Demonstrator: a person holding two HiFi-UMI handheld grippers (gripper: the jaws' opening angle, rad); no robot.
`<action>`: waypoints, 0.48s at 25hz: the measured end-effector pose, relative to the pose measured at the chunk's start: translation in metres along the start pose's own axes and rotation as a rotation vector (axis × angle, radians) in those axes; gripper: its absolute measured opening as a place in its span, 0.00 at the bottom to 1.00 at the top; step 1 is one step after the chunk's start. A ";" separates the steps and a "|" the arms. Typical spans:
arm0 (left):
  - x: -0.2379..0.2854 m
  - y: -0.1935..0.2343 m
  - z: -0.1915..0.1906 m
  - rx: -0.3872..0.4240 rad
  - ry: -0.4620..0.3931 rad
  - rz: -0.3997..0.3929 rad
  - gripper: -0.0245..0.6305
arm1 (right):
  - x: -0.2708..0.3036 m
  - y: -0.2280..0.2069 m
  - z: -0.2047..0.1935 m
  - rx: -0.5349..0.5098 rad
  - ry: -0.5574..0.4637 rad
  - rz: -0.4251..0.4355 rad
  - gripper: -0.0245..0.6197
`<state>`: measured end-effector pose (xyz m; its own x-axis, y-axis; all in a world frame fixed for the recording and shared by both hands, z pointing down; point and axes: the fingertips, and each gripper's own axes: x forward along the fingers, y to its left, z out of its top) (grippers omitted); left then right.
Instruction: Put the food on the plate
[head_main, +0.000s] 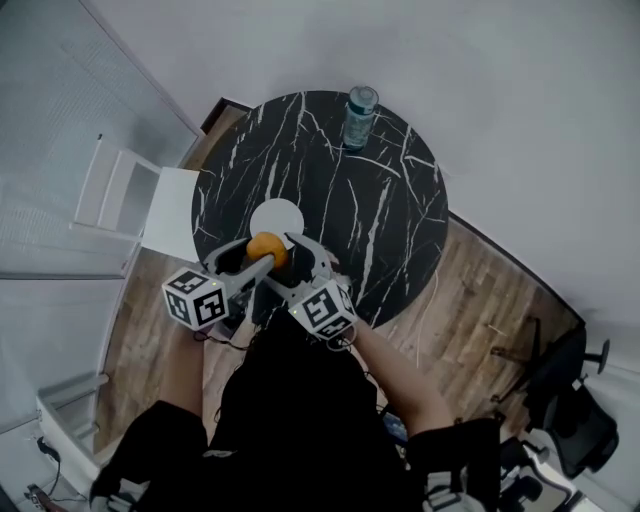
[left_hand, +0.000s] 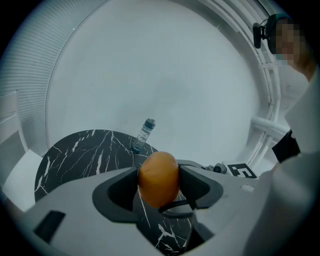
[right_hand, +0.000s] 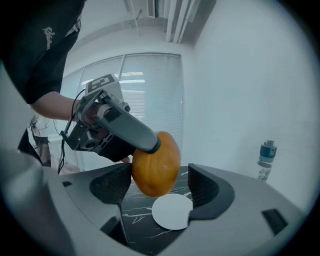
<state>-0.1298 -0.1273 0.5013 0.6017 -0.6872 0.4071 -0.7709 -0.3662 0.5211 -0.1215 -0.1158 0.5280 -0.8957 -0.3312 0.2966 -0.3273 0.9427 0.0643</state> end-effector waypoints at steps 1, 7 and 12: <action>0.001 0.002 0.001 0.001 -0.002 0.007 0.43 | -0.002 -0.003 -0.003 0.016 0.004 -0.012 0.55; 0.009 0.018 0.008 0.127 0.002 0.127 0.43 | -0.017 -0.021 -0.027 0.114 0.028 -0.064 0.49; 0.018 0.022 0.007 0.255 0.040 0.205 0.43 | -0.033 -0.041 -0.031 0.184 0.007 -0.139 0.11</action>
<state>-0.1368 -0.1520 0.5151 0.4328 -0.7393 0.5158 -0.9011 -0.3720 0.2229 -0.0692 -0.1423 0.5450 -0.8366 -0.4562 0.3032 -0.4969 0.8650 -0.0697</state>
